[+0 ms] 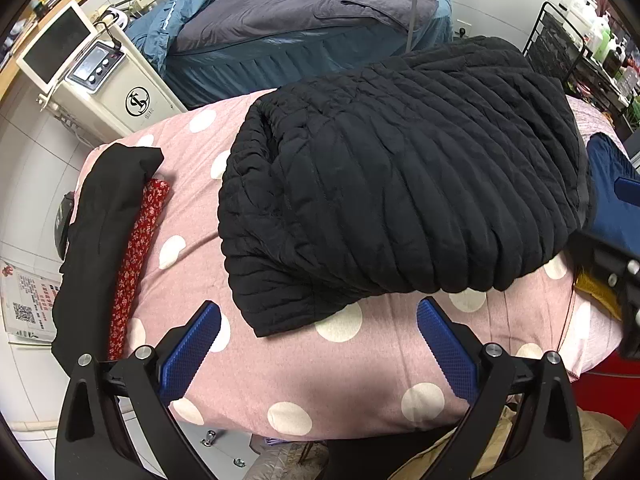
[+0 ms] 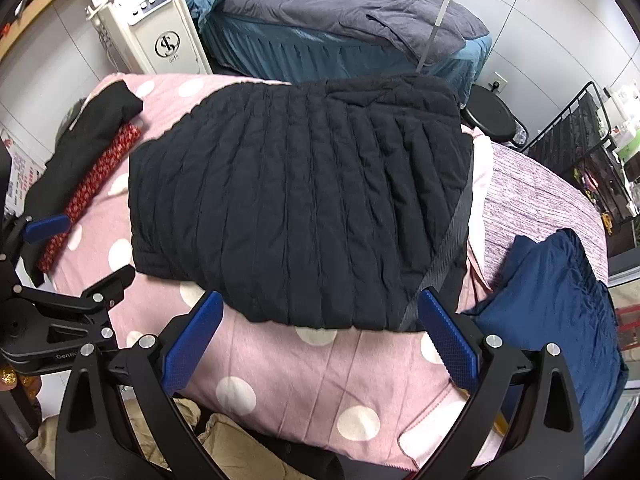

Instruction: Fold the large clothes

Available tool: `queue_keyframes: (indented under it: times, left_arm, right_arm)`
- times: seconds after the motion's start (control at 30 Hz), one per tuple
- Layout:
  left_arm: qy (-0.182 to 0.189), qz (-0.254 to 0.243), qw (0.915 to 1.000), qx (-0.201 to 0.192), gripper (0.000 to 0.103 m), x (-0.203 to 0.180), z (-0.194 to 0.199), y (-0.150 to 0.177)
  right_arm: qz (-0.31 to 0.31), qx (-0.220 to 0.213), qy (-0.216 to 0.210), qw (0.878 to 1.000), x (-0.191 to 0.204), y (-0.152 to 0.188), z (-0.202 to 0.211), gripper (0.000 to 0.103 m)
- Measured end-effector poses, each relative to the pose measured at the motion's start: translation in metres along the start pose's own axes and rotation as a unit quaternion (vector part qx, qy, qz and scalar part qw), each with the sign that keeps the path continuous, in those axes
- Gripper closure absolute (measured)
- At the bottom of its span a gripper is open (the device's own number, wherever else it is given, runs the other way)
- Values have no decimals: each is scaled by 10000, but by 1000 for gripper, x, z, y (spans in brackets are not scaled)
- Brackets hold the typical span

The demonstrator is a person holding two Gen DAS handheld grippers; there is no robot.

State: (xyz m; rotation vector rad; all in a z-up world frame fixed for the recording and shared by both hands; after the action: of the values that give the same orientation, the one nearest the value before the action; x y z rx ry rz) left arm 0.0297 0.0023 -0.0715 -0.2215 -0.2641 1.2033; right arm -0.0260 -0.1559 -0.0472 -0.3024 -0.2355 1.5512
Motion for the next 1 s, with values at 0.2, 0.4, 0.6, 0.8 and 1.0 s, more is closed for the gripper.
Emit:
queue_keyframes:
  times: [0.2, 0.4, 0.6, 0.8, 1.0]
  left_arm:
    - [91, 551, 9984, -68, 6, 37, -8, -27]
    - [414, 1066, 9934, 96, 6, 70, -23, -68]
    - [1393, 1058, 9826, 623, 6, 36, -47, -90]
    - [1757, 384, 9802, 827, 17, -10, -66, -83]
    - [1926, 205, 9744, 1140, 60, -15, -84, -53]
  right_arm:
    - [-95, -179, -21, 9998, -29, -30, -5, 7]
    - [83, -225, -225, 9995, -55, -92, -29, 7]
    - [606, 2, -85, 9981, -62, -170, -100, 7]
    - [619, 614, 63, 9962, -81, -191, -179, 7]
    - [1491, 804, 220, 9853, -61, -133, -177, 87]
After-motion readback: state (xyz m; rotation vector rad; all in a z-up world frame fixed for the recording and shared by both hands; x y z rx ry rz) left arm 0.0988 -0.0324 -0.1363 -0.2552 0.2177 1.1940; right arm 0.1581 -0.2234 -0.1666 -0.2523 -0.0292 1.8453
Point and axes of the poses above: each gripper's, at about its wrist camera, not at the fingertips, and z roughly against the way its jaws point, x to its left, y to its underside, the point moved 5 cm from there along -z, roughly the way its jaws point, and after that the axes turned 12 degrees about z, right-handed, at the moved point
